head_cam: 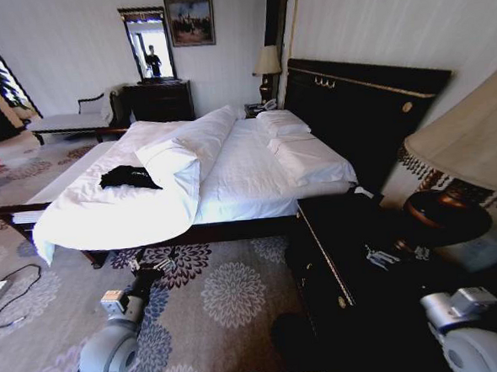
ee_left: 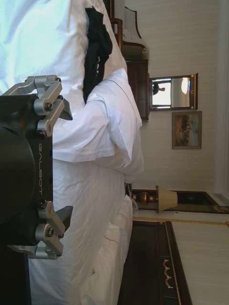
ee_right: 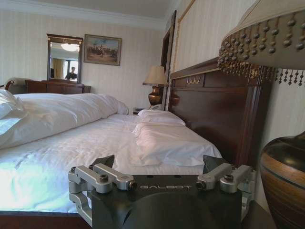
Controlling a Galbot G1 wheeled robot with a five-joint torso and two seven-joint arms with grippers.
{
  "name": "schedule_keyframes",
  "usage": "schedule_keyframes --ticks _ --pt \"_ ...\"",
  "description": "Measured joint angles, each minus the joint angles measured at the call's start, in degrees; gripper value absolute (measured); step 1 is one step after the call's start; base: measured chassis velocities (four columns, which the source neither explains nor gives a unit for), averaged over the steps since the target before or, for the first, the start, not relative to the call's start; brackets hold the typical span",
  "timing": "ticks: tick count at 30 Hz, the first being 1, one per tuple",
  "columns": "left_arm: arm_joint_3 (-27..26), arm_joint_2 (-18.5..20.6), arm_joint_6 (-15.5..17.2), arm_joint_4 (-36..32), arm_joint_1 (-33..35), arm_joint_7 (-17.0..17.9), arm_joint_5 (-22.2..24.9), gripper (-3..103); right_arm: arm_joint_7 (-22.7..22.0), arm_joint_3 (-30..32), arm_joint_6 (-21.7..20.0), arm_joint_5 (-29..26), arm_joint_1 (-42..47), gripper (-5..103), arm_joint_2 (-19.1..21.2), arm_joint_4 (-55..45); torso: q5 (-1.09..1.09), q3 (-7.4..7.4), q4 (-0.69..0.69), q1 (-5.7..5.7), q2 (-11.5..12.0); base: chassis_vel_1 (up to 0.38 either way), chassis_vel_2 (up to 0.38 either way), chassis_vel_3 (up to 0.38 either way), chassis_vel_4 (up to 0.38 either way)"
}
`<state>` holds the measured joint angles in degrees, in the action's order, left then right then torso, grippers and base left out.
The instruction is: Fold the clothes on the bed.
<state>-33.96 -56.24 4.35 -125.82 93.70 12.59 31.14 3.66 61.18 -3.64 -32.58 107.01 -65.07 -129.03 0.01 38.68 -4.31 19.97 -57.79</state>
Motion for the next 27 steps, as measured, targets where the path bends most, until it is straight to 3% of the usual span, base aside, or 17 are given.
schedule_keyframes --ticks 27 --pt "0.32 -0.80 -0.11 -0.61 1.15 -0.02 -1.72 100 -0.65 -1.12 -0.39 0.55 0.33 100 -3.36 0.10 -0.01 0.00 0.00 -0.01 0.00 -0.125 0.122 0.133 -0.129"
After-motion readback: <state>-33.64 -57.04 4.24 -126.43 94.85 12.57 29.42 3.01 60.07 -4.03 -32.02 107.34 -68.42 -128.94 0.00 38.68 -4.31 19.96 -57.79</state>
